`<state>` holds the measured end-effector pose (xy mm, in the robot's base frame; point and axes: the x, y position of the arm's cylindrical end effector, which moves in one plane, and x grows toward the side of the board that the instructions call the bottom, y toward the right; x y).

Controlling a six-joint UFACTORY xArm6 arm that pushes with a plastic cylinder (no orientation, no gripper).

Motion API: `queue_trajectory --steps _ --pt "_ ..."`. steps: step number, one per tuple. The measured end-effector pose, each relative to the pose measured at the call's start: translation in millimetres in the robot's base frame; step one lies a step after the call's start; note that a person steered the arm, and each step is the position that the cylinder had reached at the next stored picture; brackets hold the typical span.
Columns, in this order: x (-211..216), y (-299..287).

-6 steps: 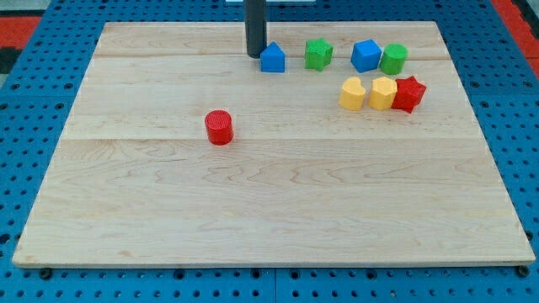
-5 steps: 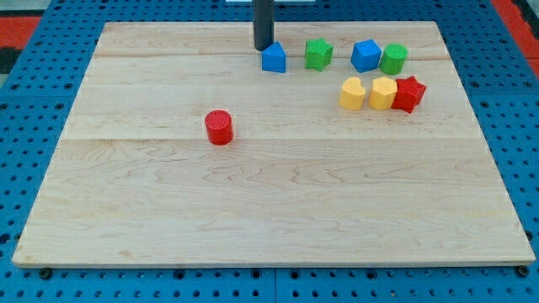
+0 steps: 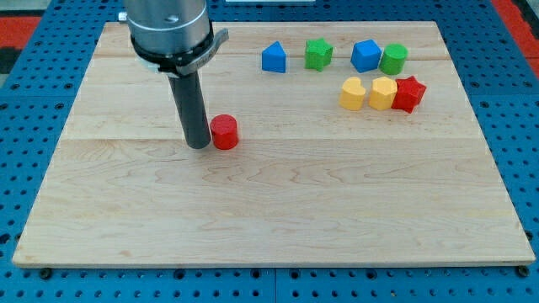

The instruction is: Push the red circle to the left of the yellow heart

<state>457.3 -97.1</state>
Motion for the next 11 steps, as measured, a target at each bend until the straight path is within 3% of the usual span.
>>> queue_trajectory --steps 2,5,8,11 --pt "-6 19" --pt "-48 41" --pt "-30 85" --pt "-55 122"
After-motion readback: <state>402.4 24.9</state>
